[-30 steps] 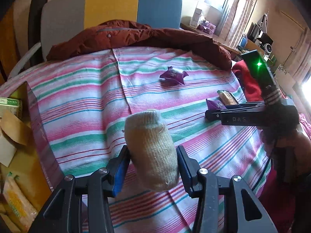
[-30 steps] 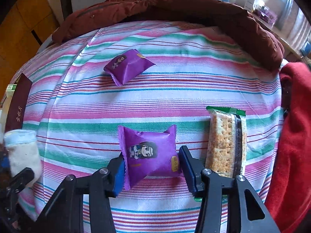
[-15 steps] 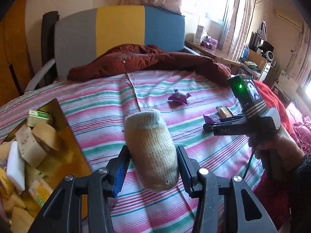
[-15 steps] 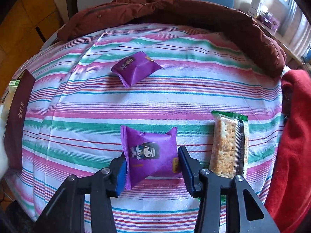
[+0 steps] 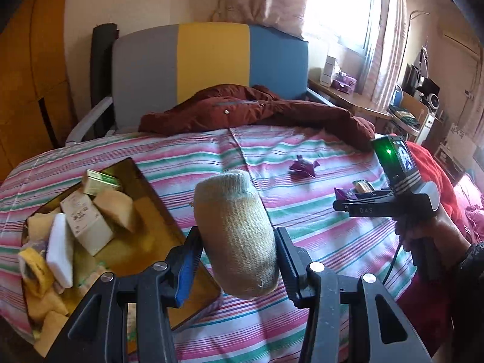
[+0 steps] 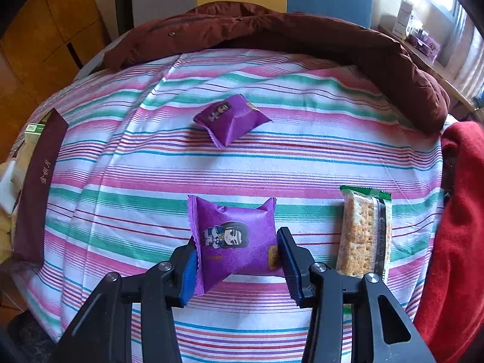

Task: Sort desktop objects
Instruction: 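Carry the white sock and purple snack pack into the gold tray and release both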

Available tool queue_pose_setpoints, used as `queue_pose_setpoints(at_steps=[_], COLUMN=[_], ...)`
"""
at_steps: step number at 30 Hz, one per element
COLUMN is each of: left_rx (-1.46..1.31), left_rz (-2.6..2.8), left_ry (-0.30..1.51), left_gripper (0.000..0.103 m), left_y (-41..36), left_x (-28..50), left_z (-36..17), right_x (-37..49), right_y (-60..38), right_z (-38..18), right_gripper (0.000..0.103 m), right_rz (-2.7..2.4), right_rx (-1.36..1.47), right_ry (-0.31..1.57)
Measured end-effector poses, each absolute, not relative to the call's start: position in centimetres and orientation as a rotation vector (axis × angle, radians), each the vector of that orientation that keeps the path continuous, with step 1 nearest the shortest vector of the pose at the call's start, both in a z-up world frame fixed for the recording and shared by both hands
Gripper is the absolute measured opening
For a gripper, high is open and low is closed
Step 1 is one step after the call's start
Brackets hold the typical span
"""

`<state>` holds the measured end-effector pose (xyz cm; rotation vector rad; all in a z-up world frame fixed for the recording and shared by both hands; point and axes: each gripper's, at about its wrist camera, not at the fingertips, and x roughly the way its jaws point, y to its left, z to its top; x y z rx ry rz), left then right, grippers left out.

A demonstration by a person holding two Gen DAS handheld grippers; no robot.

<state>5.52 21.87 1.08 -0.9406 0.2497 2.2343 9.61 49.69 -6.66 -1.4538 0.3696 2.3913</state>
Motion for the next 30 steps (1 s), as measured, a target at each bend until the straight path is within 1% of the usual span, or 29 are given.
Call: queue_pose_setpoints(at_steps=[9, 21, 25, 30], left_rx=[-0.957, -1.041, -1.088, -1.134], left_rz=[2.336, 2.522, 2.533, 2.516], left_ry=[0.195, 0.055, 0.024, 0.017], left_gripper=[0.048, 0.048, 0.048, 0.049], left_y=[16.9, 6.9, 5.0, 4.4], left_x=[4.0, 1.4, 1.2, 1.3], left_z=[1.8, 0.8, -0.6, -2.2], right_x=[9.1, 6.0, 4.5, 2.3], right_y=[46.7, 34.7, 30.3, 25.7], right_z=[-4.7, 1.1, 1.3, 0.2], right_gripper=[0.048, 0.048, 0.048, 0.048], right_rz=[2.502, 2.862, 2.961, 3.018], right_rx=[-1.395, -1.264, -1.274, -1.34], right_ry=[0.416, 0.433, 0.439, 0.457])
